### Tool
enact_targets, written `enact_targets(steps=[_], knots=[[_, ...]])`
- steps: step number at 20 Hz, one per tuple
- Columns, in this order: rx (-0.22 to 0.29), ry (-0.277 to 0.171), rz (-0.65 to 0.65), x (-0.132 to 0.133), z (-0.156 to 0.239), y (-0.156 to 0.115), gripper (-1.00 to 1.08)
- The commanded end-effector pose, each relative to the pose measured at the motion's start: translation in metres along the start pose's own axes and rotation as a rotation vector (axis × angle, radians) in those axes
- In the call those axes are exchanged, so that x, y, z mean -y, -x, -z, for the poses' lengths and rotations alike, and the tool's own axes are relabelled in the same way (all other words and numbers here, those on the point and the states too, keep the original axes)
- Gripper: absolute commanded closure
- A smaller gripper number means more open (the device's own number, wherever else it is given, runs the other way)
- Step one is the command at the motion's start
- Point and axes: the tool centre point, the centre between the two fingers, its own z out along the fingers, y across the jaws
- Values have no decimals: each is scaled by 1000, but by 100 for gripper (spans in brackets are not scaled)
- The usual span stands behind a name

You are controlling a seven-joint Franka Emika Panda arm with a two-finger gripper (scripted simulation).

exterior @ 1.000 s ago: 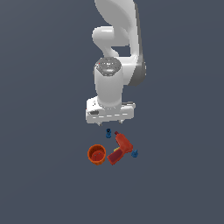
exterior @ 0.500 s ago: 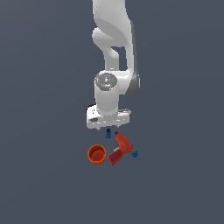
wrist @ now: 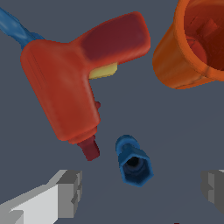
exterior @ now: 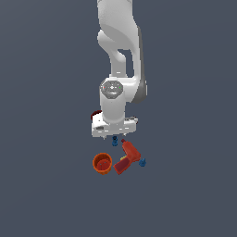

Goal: Pick up a designated object from a clutter of objects.

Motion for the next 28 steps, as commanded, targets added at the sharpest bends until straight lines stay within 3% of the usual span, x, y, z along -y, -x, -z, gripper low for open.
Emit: enact_targets(steps=[1, 13, 14, 28], knots=[[1, 0, 0, 0, -8, 1, -92], [0, 0, 1, 0, -47, 1, -92], [0, 0, 1, 0, -47, 1, 108], [-7, 0, 5, 5, -40, -2, 108]])
